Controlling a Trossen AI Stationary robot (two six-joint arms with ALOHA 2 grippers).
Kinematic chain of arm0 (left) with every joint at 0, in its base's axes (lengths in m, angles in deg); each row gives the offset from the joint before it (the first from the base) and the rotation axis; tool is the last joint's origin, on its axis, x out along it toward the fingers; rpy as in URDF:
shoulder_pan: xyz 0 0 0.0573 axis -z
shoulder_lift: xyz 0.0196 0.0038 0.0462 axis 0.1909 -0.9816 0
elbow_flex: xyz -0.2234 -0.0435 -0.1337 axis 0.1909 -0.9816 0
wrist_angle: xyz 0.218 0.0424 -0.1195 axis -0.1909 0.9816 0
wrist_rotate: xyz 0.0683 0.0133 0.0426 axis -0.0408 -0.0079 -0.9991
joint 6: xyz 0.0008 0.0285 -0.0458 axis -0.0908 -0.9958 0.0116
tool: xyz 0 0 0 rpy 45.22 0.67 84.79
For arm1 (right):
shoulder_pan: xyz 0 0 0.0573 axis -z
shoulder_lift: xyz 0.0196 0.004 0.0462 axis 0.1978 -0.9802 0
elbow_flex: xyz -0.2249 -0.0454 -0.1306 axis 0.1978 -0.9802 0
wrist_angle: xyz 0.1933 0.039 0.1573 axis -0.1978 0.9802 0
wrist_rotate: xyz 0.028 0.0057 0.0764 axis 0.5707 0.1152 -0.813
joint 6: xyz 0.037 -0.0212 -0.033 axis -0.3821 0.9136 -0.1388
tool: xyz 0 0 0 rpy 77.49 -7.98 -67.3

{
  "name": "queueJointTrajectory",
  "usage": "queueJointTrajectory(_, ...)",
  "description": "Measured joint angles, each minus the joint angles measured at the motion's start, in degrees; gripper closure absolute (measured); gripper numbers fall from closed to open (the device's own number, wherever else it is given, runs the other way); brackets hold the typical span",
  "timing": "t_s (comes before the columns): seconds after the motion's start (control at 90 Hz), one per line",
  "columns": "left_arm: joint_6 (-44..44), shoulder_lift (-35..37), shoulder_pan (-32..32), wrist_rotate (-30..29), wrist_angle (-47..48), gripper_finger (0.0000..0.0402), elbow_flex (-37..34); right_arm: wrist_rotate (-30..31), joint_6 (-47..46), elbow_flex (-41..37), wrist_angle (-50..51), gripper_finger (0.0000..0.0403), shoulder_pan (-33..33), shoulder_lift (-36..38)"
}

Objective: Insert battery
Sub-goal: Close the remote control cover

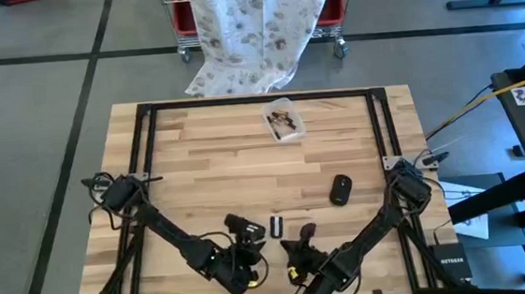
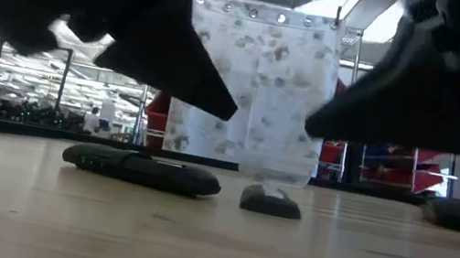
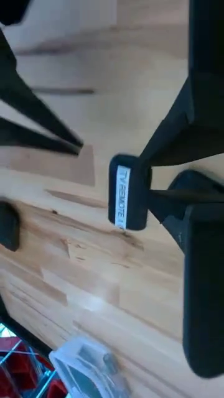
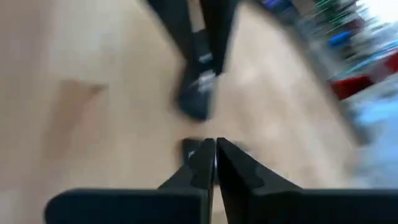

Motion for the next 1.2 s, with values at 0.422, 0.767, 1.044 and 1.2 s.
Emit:
queueJointTrajectory(0.422,22.58,0.02,2.17,-0.26,22.26,0.035,0.02,-7.18,-16.36,0.0,-2.37,0.0138,8.88,-0.53)
queueJointTrajectory(0.767,25.92,0.02,3.39,-0.24,25.22,0.035,0.0,-13.92,-19.55,0.31,4.43,0.0125,11.69,-1.29)
queueJointTrajectory(1.044,25.94,0.04,3.48,-0.26,25.02,0.035,0.0,-11.33,-0.29,0.02,8.42,0.0165,2.07,0.01)
queueJointTrajectory(1.2,25.94,0.04,3.47,-0.26,25.02,0.035,0.0,-4.89,-8.97,-0.17,15.64,0.0194,-2.22,3.11)
